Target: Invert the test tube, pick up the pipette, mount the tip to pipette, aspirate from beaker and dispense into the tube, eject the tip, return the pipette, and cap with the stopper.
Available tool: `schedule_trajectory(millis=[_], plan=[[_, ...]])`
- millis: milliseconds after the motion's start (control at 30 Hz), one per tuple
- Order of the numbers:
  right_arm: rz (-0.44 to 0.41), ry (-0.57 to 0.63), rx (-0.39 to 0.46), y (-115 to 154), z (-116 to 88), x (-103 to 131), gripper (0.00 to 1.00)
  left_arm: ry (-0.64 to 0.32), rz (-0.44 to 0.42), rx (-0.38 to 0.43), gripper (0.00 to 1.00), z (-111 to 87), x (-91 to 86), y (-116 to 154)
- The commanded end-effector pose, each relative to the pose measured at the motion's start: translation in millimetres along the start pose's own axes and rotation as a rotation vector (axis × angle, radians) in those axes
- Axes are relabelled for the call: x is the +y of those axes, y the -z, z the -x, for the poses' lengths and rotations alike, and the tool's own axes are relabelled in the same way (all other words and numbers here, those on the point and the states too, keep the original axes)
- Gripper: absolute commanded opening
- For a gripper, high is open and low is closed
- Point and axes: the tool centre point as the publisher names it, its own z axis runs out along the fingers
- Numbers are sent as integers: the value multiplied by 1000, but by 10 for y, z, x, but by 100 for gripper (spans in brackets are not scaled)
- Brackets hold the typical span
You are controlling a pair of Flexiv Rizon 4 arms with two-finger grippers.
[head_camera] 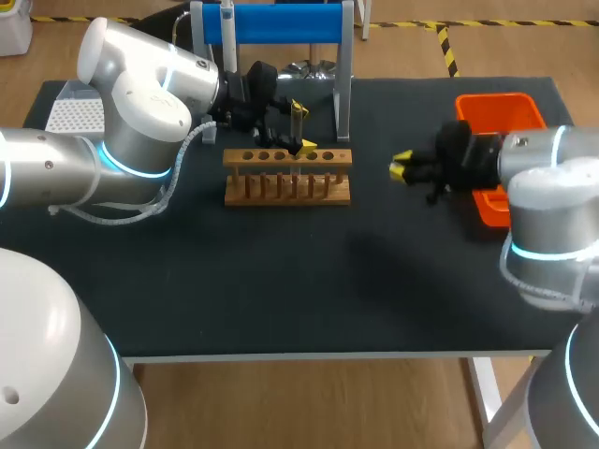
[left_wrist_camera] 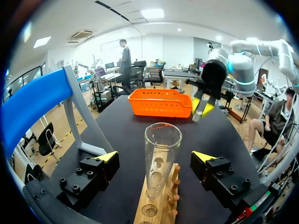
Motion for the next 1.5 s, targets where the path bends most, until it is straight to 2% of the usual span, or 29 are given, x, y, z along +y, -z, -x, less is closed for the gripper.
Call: schedule_trajectory(millis=[33,267,433,1033,1500], plan=[[-26,48,161,58,138,342,0,-1,-2,3,100,13,6,-9],[19,105,245,16,194,833,0,-1,-2,3,100,13,6,-9],[22,126,294,-65,174,1026,0,-1,-2,3,100,13,6,-9],[-27,160,402,-366,222,1468,0,-1,-2,3,100,13,6,-9],[-28,151,447,-641,177,1661,0,-1,-2,3,100,13,6,-9]])
